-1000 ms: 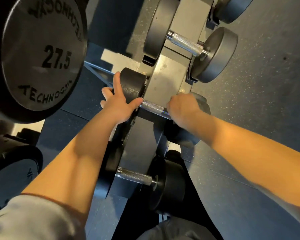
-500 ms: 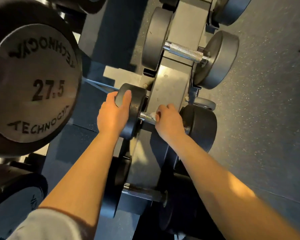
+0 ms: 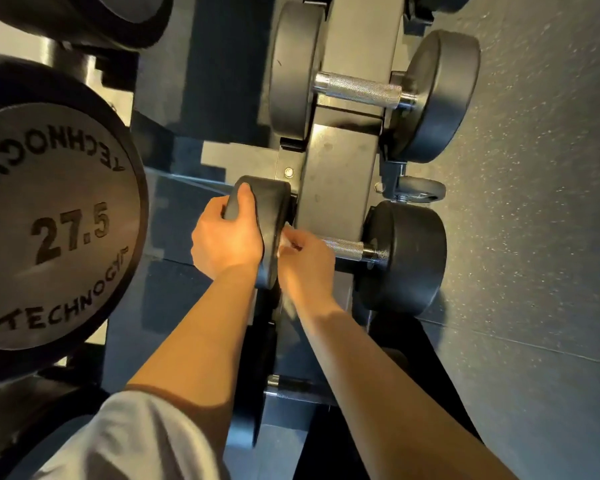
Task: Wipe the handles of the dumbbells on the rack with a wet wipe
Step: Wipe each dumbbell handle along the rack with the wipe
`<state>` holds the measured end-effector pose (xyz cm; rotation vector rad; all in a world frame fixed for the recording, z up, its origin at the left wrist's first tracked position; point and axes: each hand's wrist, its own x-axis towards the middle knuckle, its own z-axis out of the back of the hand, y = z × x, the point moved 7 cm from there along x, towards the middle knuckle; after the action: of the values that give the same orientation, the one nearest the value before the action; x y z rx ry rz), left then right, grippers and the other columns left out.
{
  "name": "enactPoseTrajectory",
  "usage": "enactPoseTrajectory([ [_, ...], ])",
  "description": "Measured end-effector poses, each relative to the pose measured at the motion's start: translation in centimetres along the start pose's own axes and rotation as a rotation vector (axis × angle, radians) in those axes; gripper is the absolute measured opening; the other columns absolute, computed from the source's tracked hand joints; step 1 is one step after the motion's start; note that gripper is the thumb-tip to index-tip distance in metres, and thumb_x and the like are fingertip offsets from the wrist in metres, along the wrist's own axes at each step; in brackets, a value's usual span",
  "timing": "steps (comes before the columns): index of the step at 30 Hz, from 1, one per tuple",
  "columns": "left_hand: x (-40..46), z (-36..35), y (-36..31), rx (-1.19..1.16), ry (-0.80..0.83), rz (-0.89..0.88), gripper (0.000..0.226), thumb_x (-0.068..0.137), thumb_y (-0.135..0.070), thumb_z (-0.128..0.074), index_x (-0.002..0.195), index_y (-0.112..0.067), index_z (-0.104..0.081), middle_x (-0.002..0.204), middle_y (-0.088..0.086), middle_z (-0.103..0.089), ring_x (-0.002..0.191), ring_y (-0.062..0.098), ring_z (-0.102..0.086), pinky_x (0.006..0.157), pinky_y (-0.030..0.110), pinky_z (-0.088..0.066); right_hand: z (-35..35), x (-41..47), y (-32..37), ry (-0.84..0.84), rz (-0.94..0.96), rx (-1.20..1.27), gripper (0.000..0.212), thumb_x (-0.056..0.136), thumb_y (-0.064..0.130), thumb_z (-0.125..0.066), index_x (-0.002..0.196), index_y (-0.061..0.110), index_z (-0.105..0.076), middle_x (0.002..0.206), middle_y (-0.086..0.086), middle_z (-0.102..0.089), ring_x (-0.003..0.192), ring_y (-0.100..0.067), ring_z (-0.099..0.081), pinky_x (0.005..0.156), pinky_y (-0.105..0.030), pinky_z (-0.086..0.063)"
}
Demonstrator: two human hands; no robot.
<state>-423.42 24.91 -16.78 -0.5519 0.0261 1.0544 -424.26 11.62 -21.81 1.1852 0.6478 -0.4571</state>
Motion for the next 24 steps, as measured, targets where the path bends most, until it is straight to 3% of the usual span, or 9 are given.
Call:
enactPoseTrajectory([
  [4, 0.0, -0.1, 0.0, -0.017, 0.01, -0.006, 0.035, 0.093, -0.059, -0.045, 0.085, -0.028, -0.058, 0.068, -0.016, -0.049, 0.069, 0.009, -0.047, 0.073, 0.028, -0.032, 0.2, -0.1, 0.4, 0.01, 0.066, -0.085, 0.024, 0.096, 0.01, -0.045, 0.106, 0.005, -0.067, 0.105, -0.014, -0.066, 0.101, -0.028, -0.061, 0.088, -0.033, -0.044],
  [7, 0.0, -0.1, -0.1, -0.01, 0.005, -0.013, 0.038, 0.093, -0.06, -0.044, 0.087, -0.026, -0.059, 0.068, -0.015, -0.048, 0.065, 0.007, -0.044, 0.072, 0.029, -0.032, 0.4, 1.9, 2.2, 0.041, 0.158, -0.381, 0.029, 0.1, 0.018, -0.04, 0.101, 0.002, -0.065, 0.103, -0.017, -0.066, 0.097, -0.033, -0.061, 0.077, -0.033, -0.041],
  [10, 0.0, -0.2, 0.1, -0.009, 0.004, -0.004, 0.037, 0.094, -0.059, -0.043, 0.085, -0.026, -0.058, 0.068, -0.014, -0.048, 0.065, 0.006, -0.045, 0.071, 0.029, -0.031, 0.8, 4.6, 3.3, 0.131, 0.141, -0.482, 0.023, 0.097, 0.014, -0.046, 0.106, 0.001, -0.063, 0.106, -0.016, -0.064, 0.102, -0.032, -0.06, 0.075, -0.031, -0.04],
  [13, 0.0, -0.1, 0.0, -0.005, 0.0, -0.01, 0.039, 0.094, -0.059, -0.042, 0.089, -0.025, -0.06, 0.075, -0.011, -0.053, 0.077, 0.012, -0.05, 0.072, 0.029, -0.032, 0.4, 7.4, 3.1, 0.341, -0.003, -0.599, 0.024, 0.094, 0.01, -0.051, 0.114, -0.001, -0.059, 0.103, -0.013, -0.062, 0.099, -0.027, -0.057, 0.075, -0.029, -0.039],
  [16, 0.1, -0.2, 0.1, -0.012, 0.008, -0.006, 0.031, 0.095, -0.057, -0.043, 0.09, -0.029, -0.058, 0.079, -0.01, -0.053, 0.082, 0.013, -0.049, 0.073, 0.028, -0.031, -0.3, 8.5, 2.3, 0.55, -0.128, -0.597, 0.034, 0.095, 0.009, -0.051, 0.127, -0.002, -0.053, 0.127, -0.017, -0.055, 0.101, -0.027, -0.052, 0.073, -0.031, -0.041],
  [18, 0.2, -0.3, 0.0, -0.011, 0.009, -0.009, 0.03, 0.095, -0.055, -0.044, 0.09, -0.029, -0.058, 0.073, -0.013, -0.05, 0.08, 0.012, -0.049, 0.072, 0.027, -0.031, -0.6, 8.8, 2.5, 0.54, -0.131, -0.591, 0.034, 0.096, 0.011, -0.049, 0.128, -0.001, -0.053, 0.121, -0.017, -0.056, 0.104, -0.028, -0.055, 0.079, -0.032, -0.041],
  [20, 0.3, -0.3, 0.1, -0.012, 0.003, -0.013, 0.03, 0.096, -0.054, -0.044, 0.088, -0.029, -0.059, 0.071, -0.014, -0.049, 0.079, 0.011, -0.049, 0.071, 0.026, -0.031, -1.1, 8.8, 2.4, 0.493, -0.077, -0.65, 0.023, 0.096, 0.01, -0.049, 0.114, 0.0, -0.06, 0.1, -0.013, -0.058, 0.084, -0.021, -0.054, 0.077, -0.028, -0.04],
  [22, 0.3, -0.2, 0.1, -0.01, 0.006, -0.014, 0.028, 0.096, -0.053, -0.044, 0.087, -0.03, -0.057, 0.07, -0.015, -0.049, 0.077, 0.01, -0.048, 0.067, 0.026, -0.031, -0.7, 8.2, 2.5, 0.362, 0.023, -0.65, 0.014, 0.094, 0.009, -0.051, 0.094, 0.002, -0.062, 0.082, -0.007, -0.053, 0.07, -0.017, -0.05, 0.071, -0.027, -0.039],
  [24, 0.3, -0.2, 0.2, -0.015, 0.012, -0.02, 0.027, 0.096, -0.053, -0.044, 0.087, -0.03, -0.056, 0.069, -0.016, -0.048, 0.077, 0.009, -0.048, 0.067, 0.026, -0.032, -0.1, 7.1, 2.6, 0.218, 0.136, -0.604, 0.016, 0.093, 0.009, -0.05, 0.093, 0.003, -0.064, 0.078, -0.005, -0.05, 0.074, -0.019, -0.049, 0.069, -0.027, -0.037],
])
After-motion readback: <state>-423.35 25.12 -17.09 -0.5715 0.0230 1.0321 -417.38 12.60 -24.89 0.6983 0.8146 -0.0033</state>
